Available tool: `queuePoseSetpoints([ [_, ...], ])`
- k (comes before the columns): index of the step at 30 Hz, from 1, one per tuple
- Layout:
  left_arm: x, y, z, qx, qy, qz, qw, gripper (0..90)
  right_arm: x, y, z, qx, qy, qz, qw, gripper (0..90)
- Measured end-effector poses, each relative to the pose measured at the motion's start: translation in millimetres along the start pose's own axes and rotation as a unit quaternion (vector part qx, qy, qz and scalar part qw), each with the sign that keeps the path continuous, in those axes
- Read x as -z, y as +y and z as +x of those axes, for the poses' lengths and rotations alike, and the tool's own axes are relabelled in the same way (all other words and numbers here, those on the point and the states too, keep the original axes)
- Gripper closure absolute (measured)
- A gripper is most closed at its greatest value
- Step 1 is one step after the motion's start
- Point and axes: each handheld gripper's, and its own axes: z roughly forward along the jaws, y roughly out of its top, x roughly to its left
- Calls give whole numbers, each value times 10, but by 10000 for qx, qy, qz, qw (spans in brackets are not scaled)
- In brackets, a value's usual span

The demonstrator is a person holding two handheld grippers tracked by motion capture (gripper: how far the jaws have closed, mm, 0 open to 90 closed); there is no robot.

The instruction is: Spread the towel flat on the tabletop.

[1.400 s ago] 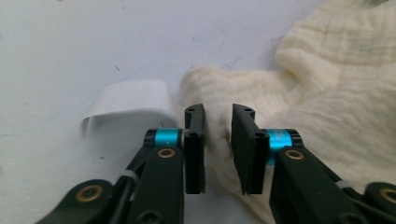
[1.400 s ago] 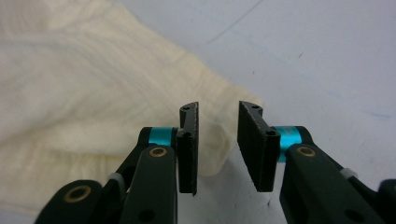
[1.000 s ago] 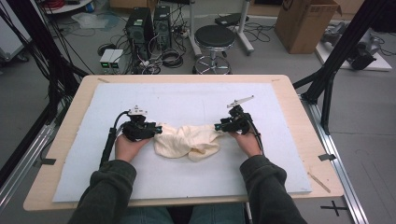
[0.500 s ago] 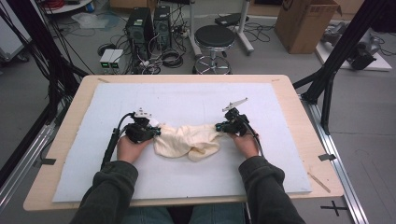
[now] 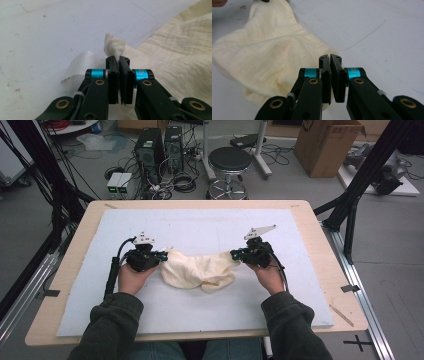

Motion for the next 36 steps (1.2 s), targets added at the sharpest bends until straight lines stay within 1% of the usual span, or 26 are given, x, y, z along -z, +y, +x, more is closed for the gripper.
queuePoseSetpoints([
  [1,18,3,-10,-16,-6,-13,10000,863,27,0,22,21,10,-34,10000,878],
  [2,50,5,-17,-80,-14,-26,10000,863,46,-2,39,34,27,-66,10000,878],
  [3,72,7,-25,-81,-19,-50,10000,863,72,-11,64,52,55,-115,9999,877],
  [7,163,8,-40,-162,-45,-82,9998,862,133,-50,146,145,124,-154,9997,878],
  [9,209,6,-45,-243,-47,-68,9997,862,159,-77,178,147,166,-164,9996,878],
  [13,253,5,-69,-302,-94,-87,9995,863,178,-113,211,180,239,-106,9995,878],
  [14,253,10,-67,-296,-93,-108,9995,863,178,-108,212,218,258,-126,9993,878],
  [15,246,19,-62,-258,-95,-136,9995,864,181,-100,218,199,269,-133,9994,878],
  [17,216,71,-24,-262,34,-149,9995,867,174,-47,200,264,246,-87,9993,879],
  [18,197,121,17,-216,104,-213,9995,868,173,2,171,298,150,-36,9994,880],
  [19,175,171,55,-143,160,-304,9993,870,170,71,111,323,41,-63,9995,881],
  [20,104,284,132,-17,283,-460,9985,871,168,136,46,271,-14,-110,9996,882],
  [21,28,399,208,61,393,-492,9980,870,148,281,-105,204,-204,-190,9994,882],
  [22,-62,509,278,154,526,-537,9970,867,124,425,-245,121,-506,-229,9984,879],
  [23,-146,606,343,270,675,-520,9960,835,96,572,-407,22,-832,-181,9964,868],
  [24,-209,683,392,441,765,-465,9950,728,64,676,-559,-203,-1064,-209,9939,801],
  [25,-245,725,425,532,699,-442,9951,599,36,732,-687,-507,-1207,-352,9908,606],
  [26,-260,736,431,497,646,-490,9955,590,8,761,-760,-742,-1213,-414,9890,593],
  [27,-268,729,427,412,662,-499,9957,594,-16,767,-778,-696,-1129,-383,9904,599],
  [28,-275,711,430,371,628,-432,9964,591,-46,763,-764,-563,-1208,-247,9908,593],
  [29,-280,681,431,366,576,-390,9969,579,-69,743,-756,-457,-1157,-184,9921,592],
  [31,-282,598,412,415,419,-386,9975,584,-96,657,-717,-453,-995,-118,9939,593],
  [32,-281,553,387,367,345,-362,9981,592,-102,602,-696,-477,-922,-81,9946,591],
  [34,-283,449,303,269,198,-310,9990,592,-95,477,-631,-513,-726,-161,9959,591],
  [35,-286,395,263,223,98,-260,9994,593,-90,419,-584,-485,-655,-164,9965,590],
  [36,-286,345,216,165,60,-192,9997,592,-83,364,-531,-417,-570,-157,9974,582],
])
